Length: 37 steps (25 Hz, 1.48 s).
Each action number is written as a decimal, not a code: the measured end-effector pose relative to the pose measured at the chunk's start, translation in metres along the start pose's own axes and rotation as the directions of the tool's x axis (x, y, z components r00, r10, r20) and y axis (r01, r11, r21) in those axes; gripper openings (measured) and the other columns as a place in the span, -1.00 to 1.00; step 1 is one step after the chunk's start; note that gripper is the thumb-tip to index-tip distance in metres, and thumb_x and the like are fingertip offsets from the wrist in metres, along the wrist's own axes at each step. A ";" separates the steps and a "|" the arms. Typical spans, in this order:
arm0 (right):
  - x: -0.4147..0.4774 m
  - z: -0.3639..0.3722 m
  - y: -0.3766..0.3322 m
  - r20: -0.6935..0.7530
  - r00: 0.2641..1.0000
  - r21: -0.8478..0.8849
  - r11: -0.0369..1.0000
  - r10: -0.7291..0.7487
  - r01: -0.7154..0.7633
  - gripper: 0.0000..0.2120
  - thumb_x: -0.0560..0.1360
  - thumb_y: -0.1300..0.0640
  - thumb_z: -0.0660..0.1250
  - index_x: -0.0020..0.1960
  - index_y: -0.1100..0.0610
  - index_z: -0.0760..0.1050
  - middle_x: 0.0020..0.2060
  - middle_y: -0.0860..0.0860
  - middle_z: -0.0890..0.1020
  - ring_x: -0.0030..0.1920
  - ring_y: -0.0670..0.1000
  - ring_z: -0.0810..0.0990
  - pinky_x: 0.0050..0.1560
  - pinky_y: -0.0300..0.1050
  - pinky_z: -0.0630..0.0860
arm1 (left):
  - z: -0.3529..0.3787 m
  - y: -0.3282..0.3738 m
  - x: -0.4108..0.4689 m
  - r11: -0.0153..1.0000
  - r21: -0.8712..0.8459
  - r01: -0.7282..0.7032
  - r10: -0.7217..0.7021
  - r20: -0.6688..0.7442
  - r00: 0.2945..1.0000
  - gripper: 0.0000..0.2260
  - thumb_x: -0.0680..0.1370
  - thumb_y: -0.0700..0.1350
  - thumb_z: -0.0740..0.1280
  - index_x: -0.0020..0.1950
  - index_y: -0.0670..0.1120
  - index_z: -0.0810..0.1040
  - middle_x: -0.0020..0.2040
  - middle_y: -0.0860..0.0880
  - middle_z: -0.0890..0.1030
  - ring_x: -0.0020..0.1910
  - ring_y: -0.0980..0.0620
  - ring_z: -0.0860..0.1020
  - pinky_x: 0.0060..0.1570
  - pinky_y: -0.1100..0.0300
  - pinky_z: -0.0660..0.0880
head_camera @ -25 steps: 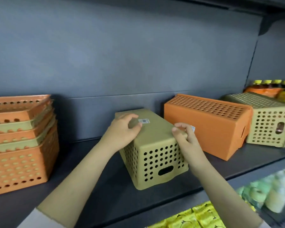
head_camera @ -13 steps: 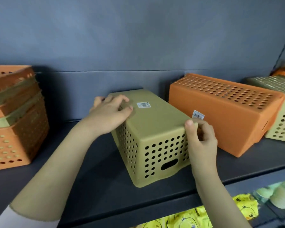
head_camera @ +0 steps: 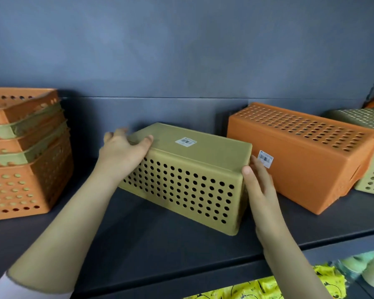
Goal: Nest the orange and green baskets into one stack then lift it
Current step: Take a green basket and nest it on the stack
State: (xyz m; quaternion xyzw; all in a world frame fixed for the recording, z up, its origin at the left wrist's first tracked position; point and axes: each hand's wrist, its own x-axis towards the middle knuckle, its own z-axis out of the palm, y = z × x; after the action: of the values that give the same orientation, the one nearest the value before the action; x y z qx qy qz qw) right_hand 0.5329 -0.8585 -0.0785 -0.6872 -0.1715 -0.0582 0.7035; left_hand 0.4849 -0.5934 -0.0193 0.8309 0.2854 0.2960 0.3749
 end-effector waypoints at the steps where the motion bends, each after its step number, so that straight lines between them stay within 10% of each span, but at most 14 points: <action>1: 0.000 -0.001 0.000 0.036 0.999 0.041 0.999 0.003 -0.004 -0.12 0.23 -0.44 0.29 0.51 -0.20 0.28 0.40 -0.20 0.40 0.20 -0.45 0.46 0.16 -0.40 0.43 | 0.000 -0.002 0.002 0.999 -0.036 0.034 -0.034 -0.007 0.999 -0.29 0.38 0.35 0.29 0.42 -0.02 0.42 0.40 -0.15 0.31 0.37 -0.23 0.38 0.37 -0.02 0.32; 4: -0.001 -0.004 -0.002 0.138 0.989 0.141 0.990 -0.047 0.028 -0.16 0.30 -0.40 0.31 0.54 -0.25 0.20 0.40 -0.33 0.44 0.35 -0.31 0.43 0.36 -0.16 0.39 | -0.001 0.000 0.003 0.978 -0.200 0.055 -0.064 -0.038 0.997 -0.26 0.27 0.44 0.23 0.29 0.02 0.58 0.33 -0.13 0.34 0.35 -0.20 0.39 0.37 -0.06 0.33; 10: -0.005 -0.004 0.000 0.149 0.959 0.156 0.963 -0.242 0.218 -0.24 0.44 -0.13 0.38 0.57 -0.21 0.13 0.45 -0.39 0.33 0.49 -0.32 0.19 0.35 -0.31 0.29 | -0.011 0.010 -0.006 0.873 -0.389 -0.294 0.154 -0.351 0.924 -0.61 0.44 0.25 0.35 0.17 0.08 0.61 0.13 0.02 0.41 -0.01 0.37 0.46 0.25 0.26 0.37; 17: 0.000 -0.008 0.002 0.140 0.959 0.148 0.963 -0.247 0.226 -0.31 0.57 0.41 0.23 0.50 -0.20 0.23 0.34 -0.27 0.48 0.29 -0.21 0.47 0.12 -0.31 0.47 | -0.011 0.013 -0.016 0.904 -0.362 -0.227 0.074 -0.390 0.918 -0.52 0.38 0.37 0.29 -0.05 -0.04 0.50 -0.06 0.06 0.57 -0.05 0.06 0.53 -0.07 0.16 0.43; 21: -0.003 -0.004 -0.006 0.069 0.983 0.272 0.951 -0.169 0.144 -0.70 0.50 -0.02 0.32 0.18 -0.12 0.33 0.31 -0.12 0.49 0.25 -0.16 0.50 0.21 -0.12 0.43 | -0.017 0.020 -0.030 0.932 -0.308 -0.191 0.099 -0.291 0.952 -0.44 0.34 0.46 0.18 0.04 0.03 0.41 0.02 0.02 0.54 0.00 0.00 0.51 -0.03 0.12 0.38; 25: -0.009 0.007 -0.033 0.024 0.995 0.349 0.934 -0.097 0.083 -0.29 0.28 -0.40 0.40 0.32 -0.21 0.26 0.34 -0.14 0.45 0.29 -0.13 0.52 0.23 -0.05 0.47 | -0.051 0.042 -0.042 0.929 -0.250 -0.273 0.204 -0.268 0.941 -0.52 0.45 0.39 0.17 0.09 0.02 0.43 0.13 -0.06 0.47 0.03 0.00 0.43 0.06 0.13 0.33; 32: 0.003 0.056 -0.109 -0.001 0.966 0.277 0.928 -0.259 0.249 -0.45 0.56 -0.08 0.34 0.46 -0.13 0.19 0.31 -0.15 0.50 0.31 -0.15 0.50 0.40 -0.01 0.39 | -0.149 0.044 -0.035 0.851 -0.314 -0.421 0.346 -0.268 0.899 -0.57 0.50 0.26 0.29 0.09 -0.08 0.42 -0.03 0.08 0.58 -0.11 0.12 0.53 -0.11 0.13 0.41; 37: -0.003 0.140 -0.156 0.037 0.905 0.178 0.894 -0.425 0.412 -0.25 0.49 0.12 0.45 0.52 -0.09 0.09 0.23 -0.02 0.50 0.20 -0.08 0.56 0.12 -0.24 0.56 | -0.253 -0.002 -0.015 0.818 -0.262 -0.513 0.448 -0.270 0.852 -0.58 0.53 0.16 0.32 0.29 0.02 0.33 0.18 0.11 0.56 0.04 0.37 0.51 -0.08 0.36 0.41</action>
State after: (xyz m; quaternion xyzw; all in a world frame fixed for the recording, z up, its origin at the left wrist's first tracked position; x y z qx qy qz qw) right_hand 0.4581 -0.7281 0.0674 -0.5750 -0.3460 -0.1678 0.7221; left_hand 0.2958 -0.4878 0.1123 0.7694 0.0486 0.5044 0.3889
